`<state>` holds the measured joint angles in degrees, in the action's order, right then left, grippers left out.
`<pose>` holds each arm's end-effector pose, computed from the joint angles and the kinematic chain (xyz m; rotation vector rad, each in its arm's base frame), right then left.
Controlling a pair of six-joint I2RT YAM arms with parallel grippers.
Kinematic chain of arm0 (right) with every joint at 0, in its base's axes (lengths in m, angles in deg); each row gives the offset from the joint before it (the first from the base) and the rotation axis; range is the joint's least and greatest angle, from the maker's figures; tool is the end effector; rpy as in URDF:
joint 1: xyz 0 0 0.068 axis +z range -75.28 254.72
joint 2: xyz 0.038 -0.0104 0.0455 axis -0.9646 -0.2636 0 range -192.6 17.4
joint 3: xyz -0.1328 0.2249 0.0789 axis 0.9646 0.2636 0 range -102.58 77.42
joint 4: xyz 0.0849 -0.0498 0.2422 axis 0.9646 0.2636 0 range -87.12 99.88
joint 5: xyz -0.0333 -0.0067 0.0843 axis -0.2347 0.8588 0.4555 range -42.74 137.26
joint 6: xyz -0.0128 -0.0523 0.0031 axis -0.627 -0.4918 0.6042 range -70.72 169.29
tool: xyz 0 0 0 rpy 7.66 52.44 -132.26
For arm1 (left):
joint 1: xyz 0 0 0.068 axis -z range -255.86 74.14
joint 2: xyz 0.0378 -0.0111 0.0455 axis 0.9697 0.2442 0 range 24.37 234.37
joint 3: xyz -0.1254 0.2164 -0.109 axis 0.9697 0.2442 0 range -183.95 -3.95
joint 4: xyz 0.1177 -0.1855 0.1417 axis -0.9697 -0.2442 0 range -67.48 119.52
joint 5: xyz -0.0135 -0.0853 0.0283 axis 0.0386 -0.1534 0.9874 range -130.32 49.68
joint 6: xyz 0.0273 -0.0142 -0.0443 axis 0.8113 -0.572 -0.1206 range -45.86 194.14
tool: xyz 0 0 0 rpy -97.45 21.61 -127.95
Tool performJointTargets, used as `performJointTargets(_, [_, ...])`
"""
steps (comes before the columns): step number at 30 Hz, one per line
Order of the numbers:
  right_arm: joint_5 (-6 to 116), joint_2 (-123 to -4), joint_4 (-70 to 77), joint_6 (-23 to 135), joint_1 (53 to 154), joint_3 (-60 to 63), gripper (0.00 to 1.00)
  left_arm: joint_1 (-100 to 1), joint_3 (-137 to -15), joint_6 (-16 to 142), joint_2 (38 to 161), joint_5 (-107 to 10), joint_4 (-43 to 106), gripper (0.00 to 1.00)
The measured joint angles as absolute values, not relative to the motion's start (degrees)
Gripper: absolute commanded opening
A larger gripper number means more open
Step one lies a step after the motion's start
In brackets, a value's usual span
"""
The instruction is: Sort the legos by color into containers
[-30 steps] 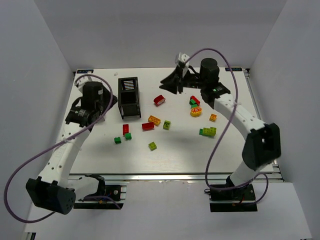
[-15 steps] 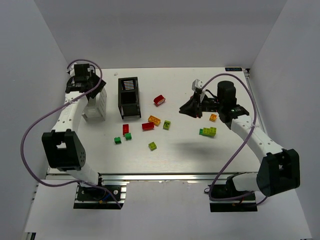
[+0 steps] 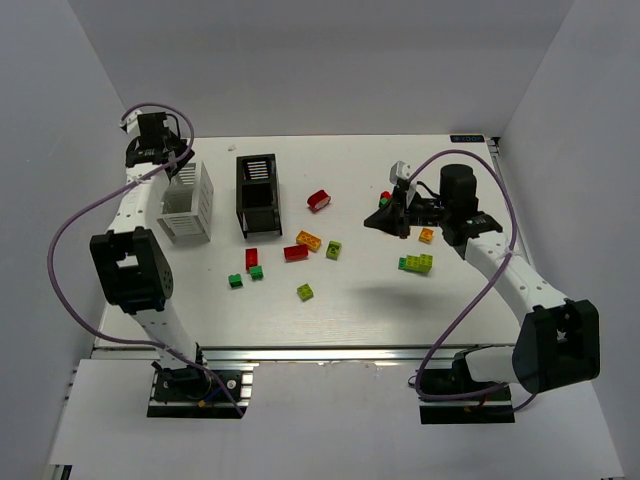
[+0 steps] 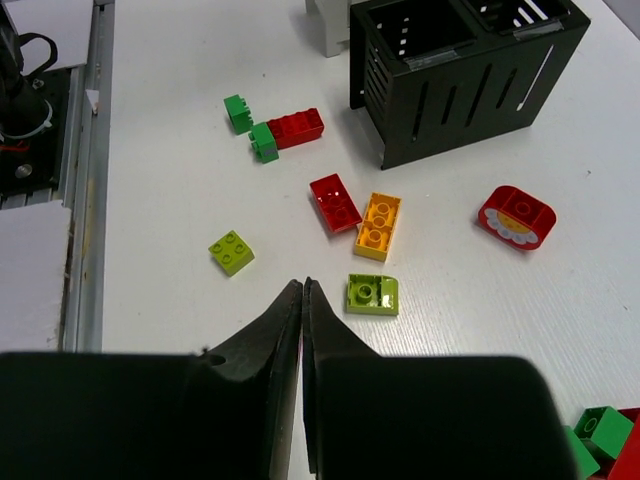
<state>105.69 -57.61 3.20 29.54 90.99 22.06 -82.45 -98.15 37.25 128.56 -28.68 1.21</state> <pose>0.2695 0.1103 0.3110 -1.1721 1.4267 0.9245 0.4181 0.0556 0.3186 -0.9245 2.0227 -0.0629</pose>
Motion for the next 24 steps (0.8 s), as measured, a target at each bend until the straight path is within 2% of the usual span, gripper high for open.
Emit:
performJointTargets(6, [105.67, -59.05, 4.23, 29.52, 90.55, 22.02, 0.12, -83.13, -100.13, 39.46, 133.25, -28.40, -0.54, 0.00])
performJointTargets(8, [105.56, -59.27, 4.62, 29.54, 90.46, 22.02, 0.12, -83.17, -100.42, 39.92, 134.06, -28.40, -1.13, 0.04])
performJointTargets(9, [105.50, -59.33, 4.67, 29.54, 90.44, 22.00, 0.14, -83.20, -100.68, 40.12, 134.39, -28.37, -1.55, 0.07])
performJointTargets(10, [105.50, -59.38, 4.75, 29.56, 90.42, 21.91, 0.14, -83.22, -101.05, 40.31, 134.68, -28.33, -1.81, 0.17])
performJointTargets(13, [105.41, -59.49, 4.91, 29.58, 90.42, 21.67, 0.17, -83.22, -101.53, 40.75, 134.96, -28.22, -2.16, 0.33])
performJointTargets(14, [105.32, -59.49, 4.95, 29.58, 90.42, 21.67, 0.18, -83.26, -101.62, 40.86, 134.96, -28.15, -2.25, 0.45])
performJointTargets(17, [105.06, -59.49, 5.02, 29.58, 90.42, 21.67, 0.21, -83.31, -102.01, 41.12, 135.07, -28.05, -2.46, 0.59])
performJointTargets(24, [104.40, -59.49, 6.02, 29.52, 90.42, 21.67, 0.26, -83.77, -102.60, 41.19, 135.83, -27.81, -3.08, 0.70])
